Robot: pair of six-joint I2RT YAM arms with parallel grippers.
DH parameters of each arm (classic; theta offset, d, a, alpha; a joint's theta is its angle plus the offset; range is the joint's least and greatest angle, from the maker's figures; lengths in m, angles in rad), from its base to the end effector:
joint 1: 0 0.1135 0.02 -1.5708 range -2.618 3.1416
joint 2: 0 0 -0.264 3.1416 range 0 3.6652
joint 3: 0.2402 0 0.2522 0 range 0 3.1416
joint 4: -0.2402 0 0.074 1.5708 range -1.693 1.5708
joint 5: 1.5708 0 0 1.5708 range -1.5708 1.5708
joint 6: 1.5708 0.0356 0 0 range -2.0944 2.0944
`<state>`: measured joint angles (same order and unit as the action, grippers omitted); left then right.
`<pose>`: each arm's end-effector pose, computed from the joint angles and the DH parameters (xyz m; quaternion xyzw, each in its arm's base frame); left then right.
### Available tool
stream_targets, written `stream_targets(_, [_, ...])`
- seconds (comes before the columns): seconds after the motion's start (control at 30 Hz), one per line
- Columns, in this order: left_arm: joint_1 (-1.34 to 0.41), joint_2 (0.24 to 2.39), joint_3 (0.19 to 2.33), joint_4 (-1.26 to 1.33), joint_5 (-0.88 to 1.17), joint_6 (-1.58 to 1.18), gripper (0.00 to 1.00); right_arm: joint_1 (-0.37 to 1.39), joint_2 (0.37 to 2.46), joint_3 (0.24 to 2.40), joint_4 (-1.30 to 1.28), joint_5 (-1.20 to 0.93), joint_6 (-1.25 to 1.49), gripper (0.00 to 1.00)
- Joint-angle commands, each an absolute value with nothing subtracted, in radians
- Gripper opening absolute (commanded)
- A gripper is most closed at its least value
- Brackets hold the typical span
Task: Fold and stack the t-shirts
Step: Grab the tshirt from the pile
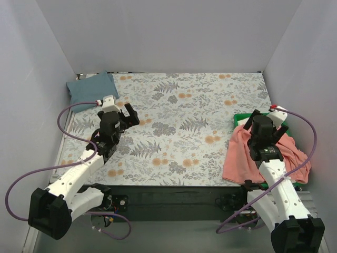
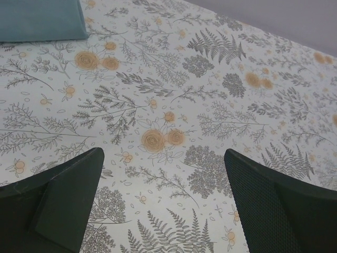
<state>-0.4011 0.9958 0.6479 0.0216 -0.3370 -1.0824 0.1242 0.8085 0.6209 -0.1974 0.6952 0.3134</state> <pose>0.2155 -0.0786 0.2734 -0.3598 0.7224 -0.2877 0.5157 0.1849 0.0001 0.2796 0.2631 0.7583 -0.1617 0.5741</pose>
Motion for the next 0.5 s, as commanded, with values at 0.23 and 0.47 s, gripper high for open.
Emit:
stream_targets(0.23, [-0.396,1.040,0.666,0.025,-0.419,-1.069,0.98,0.009,0.811,0.557,-0.250,0.867,0.517,0.98])
stream_targets(0.47, [-0.396,1.066,0.660,0.032,-0.465,-1.063,0.98,-0.057,0.893,0.554,-0.291,0.813,0.571,0.98])
